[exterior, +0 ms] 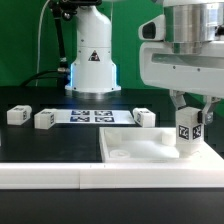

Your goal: Assemble one leg

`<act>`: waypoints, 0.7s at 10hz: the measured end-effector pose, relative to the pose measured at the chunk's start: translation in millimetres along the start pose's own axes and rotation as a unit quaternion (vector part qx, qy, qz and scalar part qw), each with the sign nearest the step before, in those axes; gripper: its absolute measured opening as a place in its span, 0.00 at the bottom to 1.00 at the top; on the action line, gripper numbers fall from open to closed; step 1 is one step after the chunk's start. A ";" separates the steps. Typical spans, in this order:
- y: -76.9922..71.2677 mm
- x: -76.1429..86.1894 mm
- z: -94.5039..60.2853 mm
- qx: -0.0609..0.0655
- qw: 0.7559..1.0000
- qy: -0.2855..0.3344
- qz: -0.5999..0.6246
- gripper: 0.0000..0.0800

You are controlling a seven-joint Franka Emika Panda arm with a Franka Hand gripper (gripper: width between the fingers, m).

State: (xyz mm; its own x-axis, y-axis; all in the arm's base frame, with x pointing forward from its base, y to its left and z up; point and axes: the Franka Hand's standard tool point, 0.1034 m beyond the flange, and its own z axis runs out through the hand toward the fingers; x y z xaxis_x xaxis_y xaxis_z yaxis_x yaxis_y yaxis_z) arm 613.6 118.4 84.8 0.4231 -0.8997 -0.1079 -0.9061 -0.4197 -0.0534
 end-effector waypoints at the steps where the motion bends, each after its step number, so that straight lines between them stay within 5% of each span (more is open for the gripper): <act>1: -0.2 -0.8 0.1 0.000 1.000 0.000 0.011 0.37; 3: -0.5 -1.7 0.2 0.000 1.000 -0.001 0.014 0.64; 4: 0.0 -1.9 0.4 -0.001 1.000 -0.001 -0.019 0.64; 5: 0.3 -2.1 0.5 -0.002 0.999 -0.001 -0.036 0.78; 7: 0.6 -1.2 -0.3 -0.004 0.986 -0.002 -0.164 0.80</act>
Offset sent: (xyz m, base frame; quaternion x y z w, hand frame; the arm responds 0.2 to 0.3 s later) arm -0.0040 0.0004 0.0014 -0.0239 -0.0010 -0.1395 0.9899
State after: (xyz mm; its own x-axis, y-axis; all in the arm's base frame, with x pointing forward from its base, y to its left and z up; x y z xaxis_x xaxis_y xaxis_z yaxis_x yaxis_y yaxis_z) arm 612.5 119.2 85.2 0.6937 -0.7146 -0.0902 -0.7202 -0.6894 -0.0779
